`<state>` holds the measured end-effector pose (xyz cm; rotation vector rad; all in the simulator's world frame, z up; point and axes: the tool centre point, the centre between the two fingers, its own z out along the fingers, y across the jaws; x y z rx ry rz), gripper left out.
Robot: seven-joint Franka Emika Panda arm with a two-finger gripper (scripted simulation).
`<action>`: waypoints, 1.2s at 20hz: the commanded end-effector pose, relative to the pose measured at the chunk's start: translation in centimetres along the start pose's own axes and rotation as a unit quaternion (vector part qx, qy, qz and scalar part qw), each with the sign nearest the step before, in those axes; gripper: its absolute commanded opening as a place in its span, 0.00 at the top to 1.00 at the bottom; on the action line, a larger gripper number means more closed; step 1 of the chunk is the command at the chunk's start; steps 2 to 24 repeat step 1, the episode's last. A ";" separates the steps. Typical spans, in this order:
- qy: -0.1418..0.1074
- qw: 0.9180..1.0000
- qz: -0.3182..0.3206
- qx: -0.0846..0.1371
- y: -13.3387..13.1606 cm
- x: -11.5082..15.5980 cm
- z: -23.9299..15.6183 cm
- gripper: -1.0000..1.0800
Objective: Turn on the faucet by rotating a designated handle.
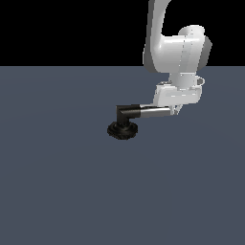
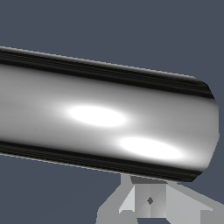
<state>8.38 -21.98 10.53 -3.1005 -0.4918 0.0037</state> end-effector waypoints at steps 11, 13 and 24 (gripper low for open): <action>0.001 1.000 0.000 -0.001 0.4 0.4 0.2 1.00; 0.001 1.000 0.000 -0.001 0.4 0.4 0.2 1.00; 0.001 1.000 0.000 -0.001 0.4 0.4 0.2 1.00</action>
